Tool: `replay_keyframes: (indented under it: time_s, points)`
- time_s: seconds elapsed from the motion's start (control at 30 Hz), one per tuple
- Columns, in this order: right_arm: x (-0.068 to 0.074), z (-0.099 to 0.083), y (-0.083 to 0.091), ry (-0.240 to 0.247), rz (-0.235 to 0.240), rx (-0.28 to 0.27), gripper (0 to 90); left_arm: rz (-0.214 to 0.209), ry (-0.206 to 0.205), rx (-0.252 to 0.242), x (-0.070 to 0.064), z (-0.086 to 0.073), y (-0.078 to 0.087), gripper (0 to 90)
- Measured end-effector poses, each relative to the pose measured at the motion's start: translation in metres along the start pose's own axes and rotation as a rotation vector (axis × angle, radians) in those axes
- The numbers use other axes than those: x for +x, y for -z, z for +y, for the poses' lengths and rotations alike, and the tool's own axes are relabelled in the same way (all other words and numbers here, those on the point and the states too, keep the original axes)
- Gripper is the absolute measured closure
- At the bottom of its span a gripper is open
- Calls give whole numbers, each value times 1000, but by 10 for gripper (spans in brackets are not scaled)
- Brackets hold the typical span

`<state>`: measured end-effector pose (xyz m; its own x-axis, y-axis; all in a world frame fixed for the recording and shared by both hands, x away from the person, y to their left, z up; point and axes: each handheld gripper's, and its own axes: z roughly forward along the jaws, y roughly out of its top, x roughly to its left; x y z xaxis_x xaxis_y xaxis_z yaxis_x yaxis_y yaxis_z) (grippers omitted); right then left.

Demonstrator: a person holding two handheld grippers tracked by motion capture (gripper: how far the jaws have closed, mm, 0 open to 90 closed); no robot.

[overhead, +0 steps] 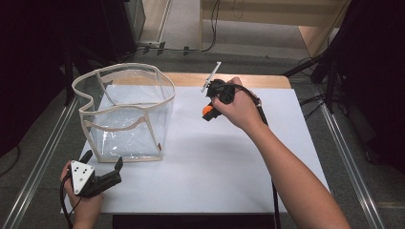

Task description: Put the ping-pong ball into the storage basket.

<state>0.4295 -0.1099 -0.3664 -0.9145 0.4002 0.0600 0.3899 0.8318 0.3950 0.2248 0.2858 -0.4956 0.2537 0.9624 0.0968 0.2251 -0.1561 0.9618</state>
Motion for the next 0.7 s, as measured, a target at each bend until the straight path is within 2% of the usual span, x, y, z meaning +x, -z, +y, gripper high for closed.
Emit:
replay_keyframes:
  time_s: [0.7]
  points:
    - [7, 24, 16, 54, 23, -10, 480, -2, -1, 0, 0, 0, 0, 21]
